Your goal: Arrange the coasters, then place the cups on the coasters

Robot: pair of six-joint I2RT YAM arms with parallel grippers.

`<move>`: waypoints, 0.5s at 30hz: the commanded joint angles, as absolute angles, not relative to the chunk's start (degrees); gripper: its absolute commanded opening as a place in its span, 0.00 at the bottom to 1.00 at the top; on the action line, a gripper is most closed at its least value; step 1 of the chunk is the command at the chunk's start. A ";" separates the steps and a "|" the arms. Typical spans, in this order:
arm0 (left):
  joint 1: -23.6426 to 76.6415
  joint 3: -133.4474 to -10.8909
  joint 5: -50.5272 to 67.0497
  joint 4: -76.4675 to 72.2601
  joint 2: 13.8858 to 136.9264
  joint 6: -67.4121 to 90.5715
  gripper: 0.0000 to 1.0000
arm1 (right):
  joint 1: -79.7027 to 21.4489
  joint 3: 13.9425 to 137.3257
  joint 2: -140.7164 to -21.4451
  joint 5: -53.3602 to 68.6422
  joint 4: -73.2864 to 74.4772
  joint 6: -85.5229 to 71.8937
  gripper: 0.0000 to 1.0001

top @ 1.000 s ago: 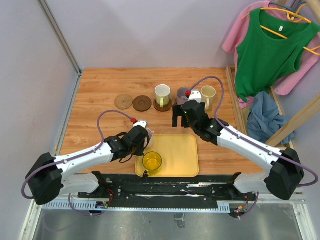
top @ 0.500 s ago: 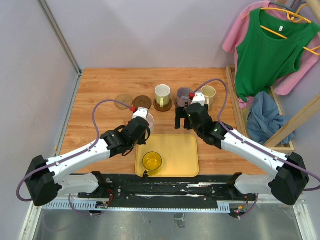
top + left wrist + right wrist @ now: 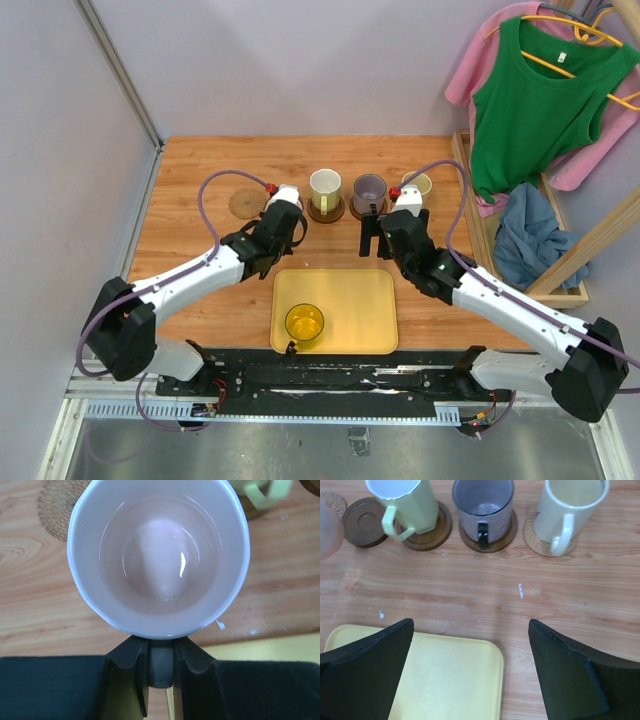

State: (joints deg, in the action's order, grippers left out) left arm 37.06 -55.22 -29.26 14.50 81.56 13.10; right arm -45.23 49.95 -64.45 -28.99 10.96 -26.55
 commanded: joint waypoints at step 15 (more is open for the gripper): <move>23.22 -63.01 -16.92 -3.14 93.07 7.94 0.00 | -35.62 50.92 -63.43 -32.57 12.10 -24.21 0.98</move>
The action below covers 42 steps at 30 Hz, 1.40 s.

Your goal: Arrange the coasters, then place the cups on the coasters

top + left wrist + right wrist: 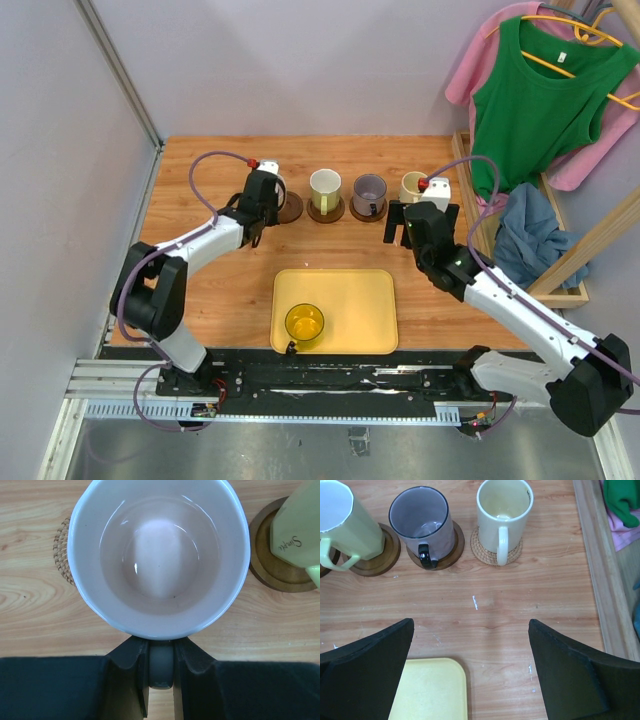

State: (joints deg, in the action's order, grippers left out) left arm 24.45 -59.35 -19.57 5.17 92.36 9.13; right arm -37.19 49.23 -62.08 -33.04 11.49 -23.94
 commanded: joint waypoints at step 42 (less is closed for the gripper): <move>22.37 -69.85 -13.89 1.56 104.06 9.48 0.01 | -35.08 53.44 -69.18 -27.34 12.39 -25.61 0.98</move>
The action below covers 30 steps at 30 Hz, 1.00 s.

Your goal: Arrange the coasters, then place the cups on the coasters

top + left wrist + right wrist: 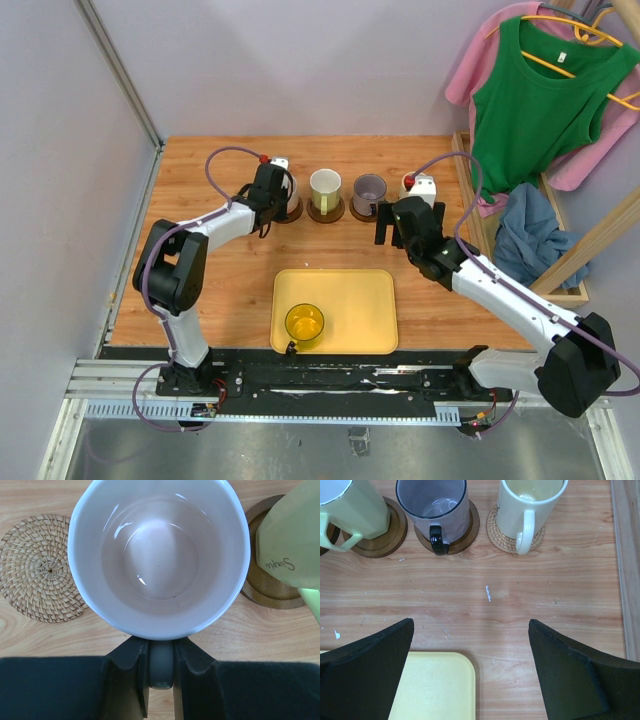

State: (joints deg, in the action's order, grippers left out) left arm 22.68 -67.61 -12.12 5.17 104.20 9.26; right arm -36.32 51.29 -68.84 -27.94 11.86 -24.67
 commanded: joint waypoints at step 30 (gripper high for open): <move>22.43 -69.44 -15.29 5.27 104.33 11.49 0.44 | -35.01 53.26 -70.41 -26.15 12.08 -26.51 0.98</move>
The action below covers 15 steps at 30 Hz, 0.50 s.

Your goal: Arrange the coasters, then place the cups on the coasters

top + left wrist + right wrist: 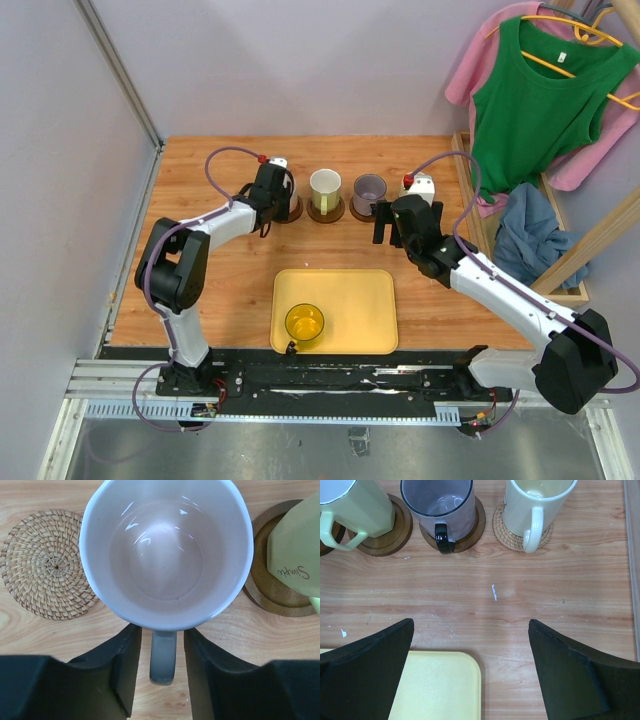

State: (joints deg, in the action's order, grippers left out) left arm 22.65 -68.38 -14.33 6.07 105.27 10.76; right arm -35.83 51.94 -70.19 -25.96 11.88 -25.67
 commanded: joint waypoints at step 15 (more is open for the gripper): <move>23.50 -67.08 -16.59 10.30 92.20 12.13 0.66 | -34.99 51.92 -69.18 -26.11 11.86 -26.63 0.98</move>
